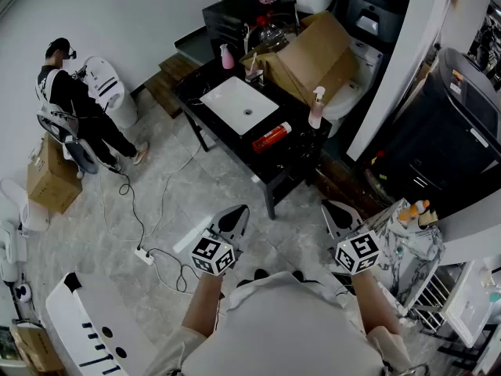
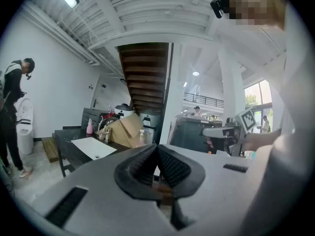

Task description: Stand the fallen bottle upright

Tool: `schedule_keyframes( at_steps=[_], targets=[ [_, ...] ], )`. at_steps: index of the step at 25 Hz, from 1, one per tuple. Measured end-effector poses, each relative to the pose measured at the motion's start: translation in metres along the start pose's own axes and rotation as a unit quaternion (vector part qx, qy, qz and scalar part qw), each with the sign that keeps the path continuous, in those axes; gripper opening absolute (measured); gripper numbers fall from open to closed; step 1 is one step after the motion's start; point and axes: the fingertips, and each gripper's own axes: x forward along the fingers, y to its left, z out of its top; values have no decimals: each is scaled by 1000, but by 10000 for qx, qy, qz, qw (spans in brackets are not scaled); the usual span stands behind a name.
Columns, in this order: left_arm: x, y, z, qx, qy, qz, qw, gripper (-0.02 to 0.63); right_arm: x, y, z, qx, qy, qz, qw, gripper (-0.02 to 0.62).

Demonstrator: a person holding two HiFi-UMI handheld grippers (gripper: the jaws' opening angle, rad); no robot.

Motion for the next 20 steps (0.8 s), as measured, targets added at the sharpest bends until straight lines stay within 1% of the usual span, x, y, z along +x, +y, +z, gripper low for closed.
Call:
schedule_keyframes(
  at_steps=[8, 16, 20],
  targets=[
    [4, -2, 0, 3, 12, -25, 10000, 8, 0, 0, 2, 3, -19, 27, 10000, 37],
    [9, -7, -1, 19, 72, -50, 10000, 8, 0, -7, 0, 218, -41, -41, 9997, 37],
    [9, -8, -4, -9, 80, -26, 10000, 9, -3, 0, -1, 210, -86, 58, 9997, 38]
  ],
)
